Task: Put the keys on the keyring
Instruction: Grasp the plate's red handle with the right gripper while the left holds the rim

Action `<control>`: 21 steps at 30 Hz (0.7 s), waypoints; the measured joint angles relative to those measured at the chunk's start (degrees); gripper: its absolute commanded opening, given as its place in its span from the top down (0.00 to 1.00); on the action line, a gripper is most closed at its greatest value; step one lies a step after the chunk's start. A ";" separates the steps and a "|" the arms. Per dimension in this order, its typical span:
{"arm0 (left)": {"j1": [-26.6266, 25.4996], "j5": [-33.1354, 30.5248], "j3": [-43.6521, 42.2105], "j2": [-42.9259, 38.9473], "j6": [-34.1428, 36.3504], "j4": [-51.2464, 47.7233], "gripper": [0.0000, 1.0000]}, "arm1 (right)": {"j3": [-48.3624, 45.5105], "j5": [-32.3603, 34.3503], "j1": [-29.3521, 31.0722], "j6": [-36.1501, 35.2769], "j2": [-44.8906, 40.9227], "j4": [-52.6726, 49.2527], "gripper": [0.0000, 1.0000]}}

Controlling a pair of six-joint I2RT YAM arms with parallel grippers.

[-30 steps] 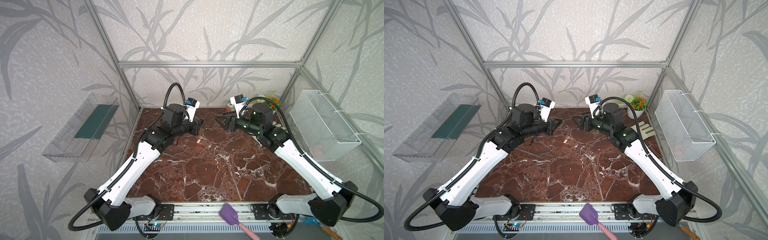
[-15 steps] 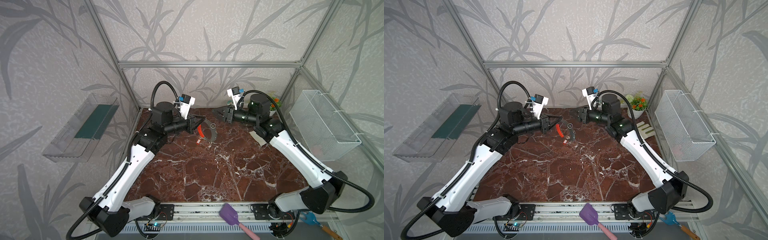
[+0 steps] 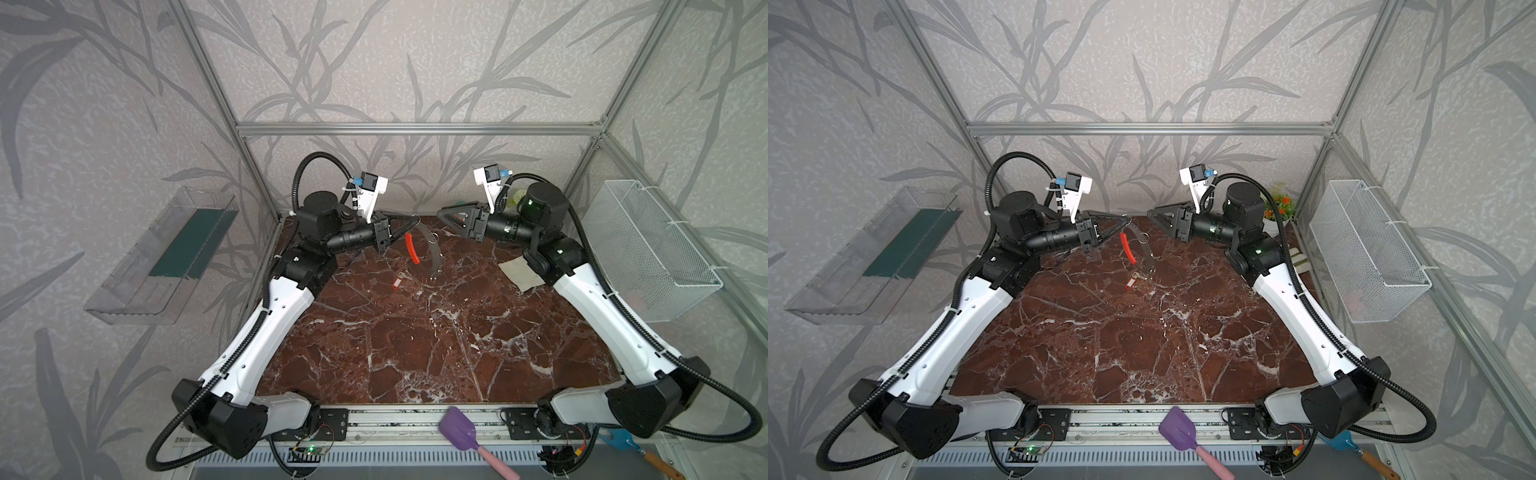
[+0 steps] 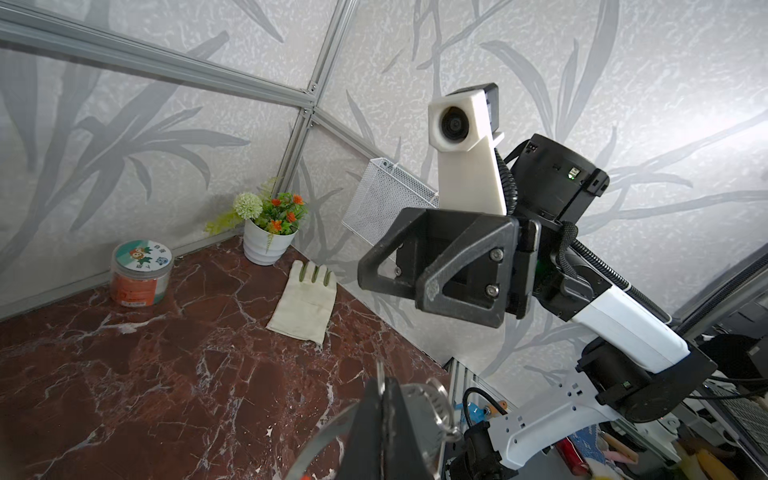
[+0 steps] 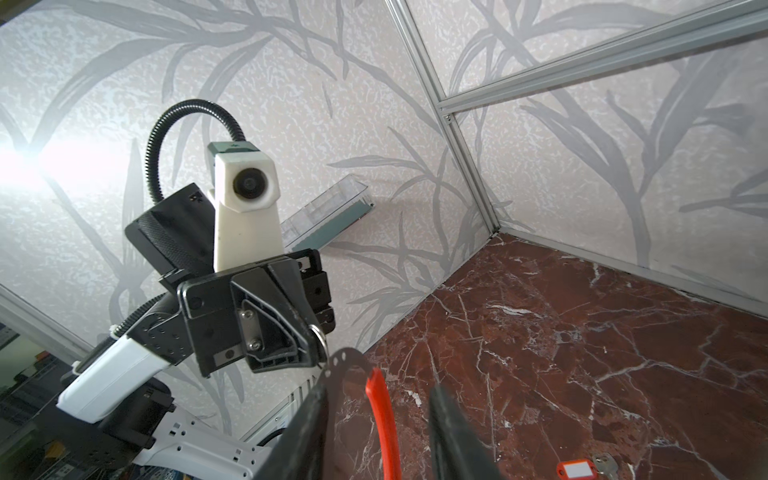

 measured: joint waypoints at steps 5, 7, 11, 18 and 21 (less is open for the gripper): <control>0.02 2.25 0.00 0.63 -1.97 1.95 1.00 | -1.64 -1.64 0.13 3.43 -0.04 4.46 0.72; 0.07 2.93 0.02 0.63 -2.69 2.71 1.00 | -1.95 -2.27 0.55 4.79 -0.04 5.97 0.75; 0.07 3.82 0.02 0.63 -3.98 4.00 1.00 | -1.95 -3.30 1.60 6.51 -0.02 8.50 0.77; 0.11 4.50 0.02 0.63 -5.29 4.76 1.00 | -1.95 -4.46 3.15 8.22 0.20 10.88 0.79; 0.11 4.68 0.02 0.61 -5.73 5.27 1.00 | -1.95 -4.66 3.61 8.41 0.68 11.02 0.79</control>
